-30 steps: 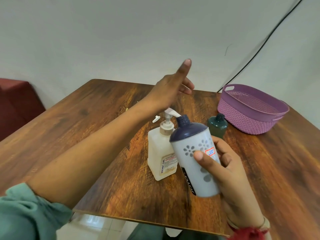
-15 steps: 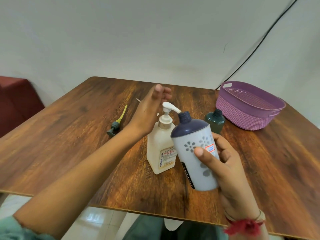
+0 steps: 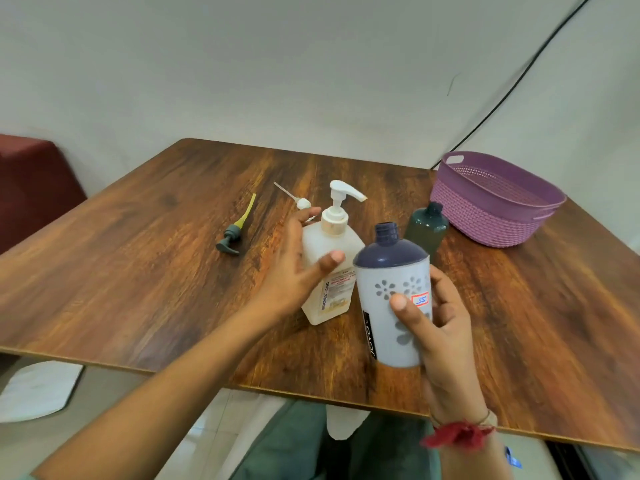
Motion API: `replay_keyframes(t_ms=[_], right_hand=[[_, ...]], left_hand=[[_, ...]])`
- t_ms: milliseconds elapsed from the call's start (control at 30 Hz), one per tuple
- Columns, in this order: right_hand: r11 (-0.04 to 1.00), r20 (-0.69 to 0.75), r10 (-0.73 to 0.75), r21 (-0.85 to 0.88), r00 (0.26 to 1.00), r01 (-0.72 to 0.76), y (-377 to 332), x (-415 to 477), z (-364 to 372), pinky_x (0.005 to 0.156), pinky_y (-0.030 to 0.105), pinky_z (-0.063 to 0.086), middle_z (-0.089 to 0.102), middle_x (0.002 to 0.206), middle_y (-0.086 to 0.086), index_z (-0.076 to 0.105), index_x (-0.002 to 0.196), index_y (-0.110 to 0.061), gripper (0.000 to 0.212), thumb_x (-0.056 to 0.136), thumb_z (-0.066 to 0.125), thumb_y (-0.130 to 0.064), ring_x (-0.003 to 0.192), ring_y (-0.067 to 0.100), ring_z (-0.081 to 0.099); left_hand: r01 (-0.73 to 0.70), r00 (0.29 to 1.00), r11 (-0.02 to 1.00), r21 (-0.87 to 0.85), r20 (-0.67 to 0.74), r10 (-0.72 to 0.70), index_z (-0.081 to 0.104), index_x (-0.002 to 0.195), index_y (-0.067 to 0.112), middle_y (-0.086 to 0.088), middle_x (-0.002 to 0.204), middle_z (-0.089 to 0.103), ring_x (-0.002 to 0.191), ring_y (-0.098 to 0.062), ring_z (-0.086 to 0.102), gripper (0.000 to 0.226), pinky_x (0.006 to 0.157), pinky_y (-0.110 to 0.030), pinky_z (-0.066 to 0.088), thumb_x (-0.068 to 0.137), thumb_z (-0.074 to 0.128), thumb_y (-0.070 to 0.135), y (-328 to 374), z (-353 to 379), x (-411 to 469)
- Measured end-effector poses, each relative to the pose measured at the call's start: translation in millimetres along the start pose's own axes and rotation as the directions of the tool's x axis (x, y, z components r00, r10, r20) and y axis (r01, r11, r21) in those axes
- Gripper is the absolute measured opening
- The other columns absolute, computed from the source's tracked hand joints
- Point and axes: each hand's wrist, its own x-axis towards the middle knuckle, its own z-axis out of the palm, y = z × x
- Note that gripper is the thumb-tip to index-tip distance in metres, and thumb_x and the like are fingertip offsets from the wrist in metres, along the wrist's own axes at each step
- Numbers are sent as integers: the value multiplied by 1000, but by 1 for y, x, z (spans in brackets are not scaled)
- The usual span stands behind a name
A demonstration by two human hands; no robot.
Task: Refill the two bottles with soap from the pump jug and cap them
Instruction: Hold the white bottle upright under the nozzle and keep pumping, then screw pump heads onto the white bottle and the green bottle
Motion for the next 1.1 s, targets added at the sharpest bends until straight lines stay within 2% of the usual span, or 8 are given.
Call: replay_keyframes(t_ms=[100,167,300,433,567,700,933,1100], right_hand=[[1000,-35,-6,-3,999,6,12,-2,-2,64,24,56,72,100,-4,53,122,-25,84,44,83,-36,91,17,70],[1000,-34,-21,-6,999,21,19,-2,-2,67,25,56,71,104,-4,51,124,-26,82,48,81,-32,94,17,69],[998,-18,-47,-41,999,46,26,0,0,71,22,55,69,108,-10,50,122,-32,80,51,85,-21,98,12,68],[994,-1,-63,-86,998,63,34,3,2,76,25,56,69,112,0,52,125,-18,80,54,88,-17,102,16,67],[990,-22,-69,-125,997,65,41,7,5,80,28,57,69,111,-3,55,118,-24,73,55,90,-16,101,12,66],[981,-28,-107,-163,994,102,42,16,7,78,19,53,67,112,-8,53,117,-31,73,56,89,-12,103,4,64],[963,-8,-127,-243,992,121,47,26,9,81,12,50,59,118,-14,47,117,-36,74,59,84,-9,106,-5,58],[956,23,-135,-258,991,137,52,32,10,89,21,51,58,122,-10,46,120,-35,77,59,87,-11,111,2,58]], left_hand=[[26,999,995,92,29,-29,20,138,40,6,139,40,124,-14,47,100,98,-47,46,58,76,62,-11,1,-12],[55,998,986,159,19,-59,20,138,41,11,141,40,127,-11,43,102,101,-46,43,56,78,58,-17,-1,-15],[110,993,972,208,22,-117,28,131,44,19,134,46,121,-5,47,90,98,-41,47,58,77,60,-25,-5,-12],[144,988,964,223,22,-152,30,130,37,12,131,50,119,-11,51,89,94,-43,49,58,79,56,-28,-3,2],[150,981,966,211,90,-172,22,140,27,5,138,45,122,-14,46,91,96,-38,45,69,79,38,-30,5,23],[155,975,973,171,135,-179,22,138,23,6,132,45,115,-10,46,87,89,-30,43,73,78,35,-33,15,45],[195,946,968,160,231,-229,24,132,21,2,129,46,121,-19,48,89,96,-41,46,64,79,39,-47,31,79],[240,916,965,109,305,-262,22,133,24,-4,134,46,123,-22,48,90,98,-49,46,65,80,36,-51,32,91]])
